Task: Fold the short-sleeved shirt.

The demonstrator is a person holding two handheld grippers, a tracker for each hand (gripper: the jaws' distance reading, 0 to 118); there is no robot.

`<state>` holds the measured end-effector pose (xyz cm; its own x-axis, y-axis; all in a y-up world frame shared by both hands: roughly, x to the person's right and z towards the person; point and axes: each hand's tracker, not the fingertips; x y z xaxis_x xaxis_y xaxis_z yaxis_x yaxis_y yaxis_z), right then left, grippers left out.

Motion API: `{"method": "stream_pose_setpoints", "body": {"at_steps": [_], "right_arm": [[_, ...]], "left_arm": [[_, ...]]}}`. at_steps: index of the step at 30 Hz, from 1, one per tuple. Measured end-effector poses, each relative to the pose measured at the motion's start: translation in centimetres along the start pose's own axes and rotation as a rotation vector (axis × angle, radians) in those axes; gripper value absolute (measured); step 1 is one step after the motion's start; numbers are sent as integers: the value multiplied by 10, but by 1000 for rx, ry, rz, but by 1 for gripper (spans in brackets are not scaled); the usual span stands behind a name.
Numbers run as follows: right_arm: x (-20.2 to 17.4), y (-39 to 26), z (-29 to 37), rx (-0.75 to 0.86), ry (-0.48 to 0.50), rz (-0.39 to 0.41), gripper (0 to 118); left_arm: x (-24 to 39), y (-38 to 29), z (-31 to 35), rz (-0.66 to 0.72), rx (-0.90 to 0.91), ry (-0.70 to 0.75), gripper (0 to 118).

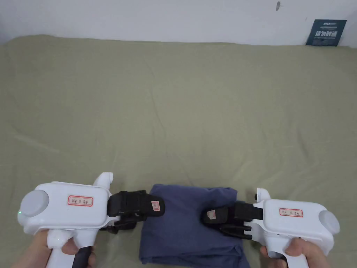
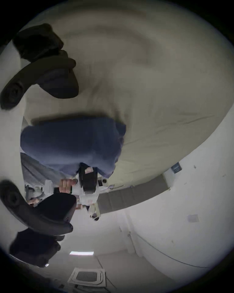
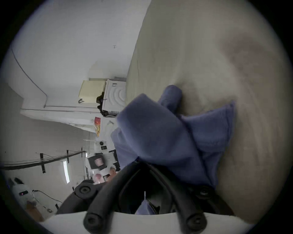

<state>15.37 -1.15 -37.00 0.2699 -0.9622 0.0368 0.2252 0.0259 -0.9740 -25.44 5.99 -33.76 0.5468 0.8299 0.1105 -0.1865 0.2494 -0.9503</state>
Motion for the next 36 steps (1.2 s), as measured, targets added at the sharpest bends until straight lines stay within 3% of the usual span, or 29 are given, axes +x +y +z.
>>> {"method": "stream_pose_setpoints", "body": {"at_steps": [5, 6, 8, 9, 10, 11, 14, 16, 17, 20, 23, 36], "right_arm": [[8, 1, 4, 2, 29, -26, 0], [9, 1, 5, 5, 32, -35, 0], [7, 1, 7, 11, 24, -37, 0], [3, 1, 9, 24, -14, -15, 0], [-4, 0, 11, 30, -65, 35, 0], [-12, -1, 14, 52, -103, 83, 0], [-61, -19, 23, 152, -401, 336, 0], [-104, -48, 20, 364, -757, 645, 0], [-117, -64, 17, 502, -877, 779, 0], [-139, -100, 14, 855, -1014, 1007, 0], [-149, -107, 12, 906, -1105, 1088, 0], [-190, -105, -2, 945, -1017, 1094, 0]], "left_arm": [[2, 8, -24, 29, -7, -58, 114], [1, 10, -27, 42, -15, -71, 96], [-3, 11, -30, 17, -17, 117, 32], [-10, 10, -31, 5, -17, 141, 28], [-13, 9, -28, 79, -27, -7, 28], [-11, 10, -26, 117, -13, -25, 28], [-10, 11, -25, 48, -2, 53, 28], [-6, 9, -23, 37, 3, 65, 28], [-4, 8, -22, 22, 5, 78, 28], [2, 4, -21, 10, 12, 94, 28], [1, 3, -19, 9, 20, 105, 28], [10, 18, 9, -42, 17, 124, 28]]}}
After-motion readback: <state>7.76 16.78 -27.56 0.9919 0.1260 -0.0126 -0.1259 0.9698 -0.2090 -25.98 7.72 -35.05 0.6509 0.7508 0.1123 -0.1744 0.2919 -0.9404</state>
